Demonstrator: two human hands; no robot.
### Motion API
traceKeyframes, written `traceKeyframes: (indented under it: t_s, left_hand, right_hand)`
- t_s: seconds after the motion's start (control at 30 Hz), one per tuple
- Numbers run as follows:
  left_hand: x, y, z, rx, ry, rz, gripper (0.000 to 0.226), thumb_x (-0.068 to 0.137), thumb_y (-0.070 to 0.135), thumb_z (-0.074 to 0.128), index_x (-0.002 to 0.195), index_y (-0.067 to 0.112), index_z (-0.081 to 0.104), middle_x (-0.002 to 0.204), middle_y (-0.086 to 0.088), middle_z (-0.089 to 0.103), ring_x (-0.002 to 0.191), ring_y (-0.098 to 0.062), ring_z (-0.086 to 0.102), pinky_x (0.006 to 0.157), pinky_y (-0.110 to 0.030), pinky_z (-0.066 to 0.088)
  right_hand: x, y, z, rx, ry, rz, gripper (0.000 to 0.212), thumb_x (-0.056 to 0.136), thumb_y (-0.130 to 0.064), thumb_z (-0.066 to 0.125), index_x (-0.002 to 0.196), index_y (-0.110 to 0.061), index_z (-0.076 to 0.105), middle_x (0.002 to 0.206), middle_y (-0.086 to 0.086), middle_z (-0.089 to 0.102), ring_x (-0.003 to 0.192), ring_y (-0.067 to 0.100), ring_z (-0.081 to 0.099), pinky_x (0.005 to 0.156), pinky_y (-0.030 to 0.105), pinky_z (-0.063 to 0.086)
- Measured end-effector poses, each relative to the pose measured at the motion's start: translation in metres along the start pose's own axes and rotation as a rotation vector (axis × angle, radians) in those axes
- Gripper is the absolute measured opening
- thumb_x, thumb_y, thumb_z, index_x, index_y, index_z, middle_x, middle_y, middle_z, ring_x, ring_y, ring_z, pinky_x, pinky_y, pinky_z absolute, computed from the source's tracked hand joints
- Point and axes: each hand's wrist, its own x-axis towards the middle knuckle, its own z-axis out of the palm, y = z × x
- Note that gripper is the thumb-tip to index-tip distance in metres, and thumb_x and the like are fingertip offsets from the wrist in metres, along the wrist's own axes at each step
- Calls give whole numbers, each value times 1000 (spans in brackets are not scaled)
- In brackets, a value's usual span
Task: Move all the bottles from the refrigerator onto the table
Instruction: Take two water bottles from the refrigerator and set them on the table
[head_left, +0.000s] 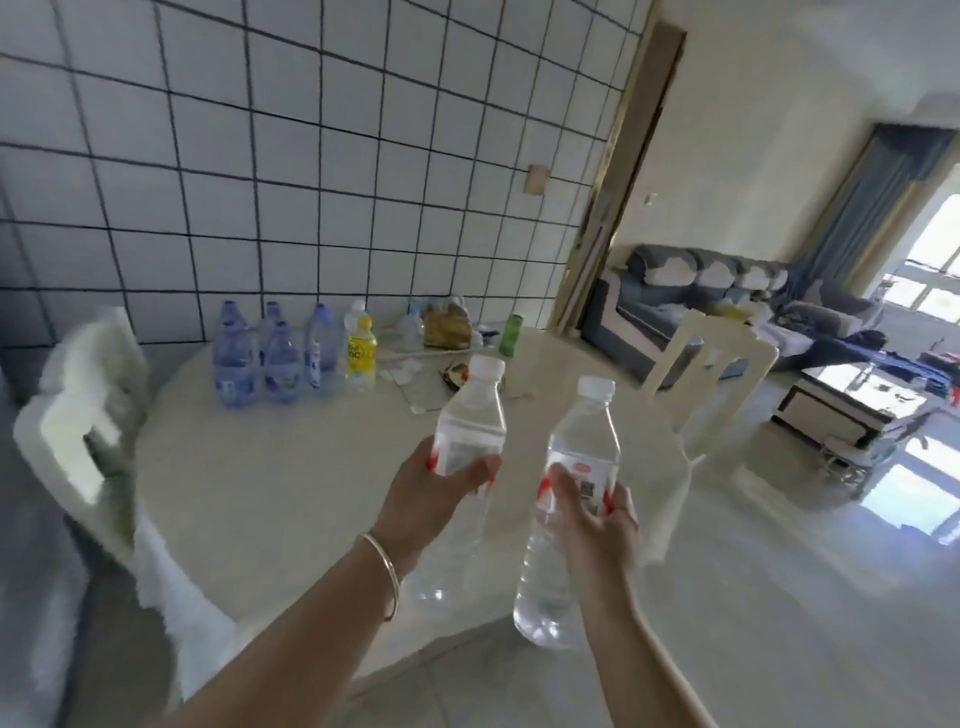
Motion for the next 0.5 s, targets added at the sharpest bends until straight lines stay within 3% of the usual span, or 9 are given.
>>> traceKeyframes:
  t_s: [0.1, 0.27, 0.5]
  left_hand:
    - [37, -16, -10, -7, 151, -18, 29, 73, 36, 77, 90, 15, 66, 74, 1, 68, 70, -13, 61, 65, -20, 46]
    - [90, -47, -49, 29, 348, -55, 24, 77, 35, 73, 90, 16, 67, 75, 2, 69, 61, -1, 60, 60, -10, 46]
    - [201, -89, -131, 53, 549, -105, 45, 66, 45, 78, 98, 16, 66, 87, -3, 72, 78, -16, 65, 72, -27, 49]
  right_hand:
    - [43, 5, 33, -32, -168, 0, 35, 68, -48, 72, 90, -24, 59, 79, -2, 68, 74, 21, 68, 69, 40, 57]
    - [80, 17, 114, -11, -412, 2, 37, 72, -48, 71, 96, -22, 60, 83, -2, 68, 77, 19, 67, 69, 35, 55]
    - [132, 35, 261, -61, -624, 22, 34, 74, -45, 72, 92, -18, 61, 78, -3, 67, 71, 13, 62, 57, 21, 46]
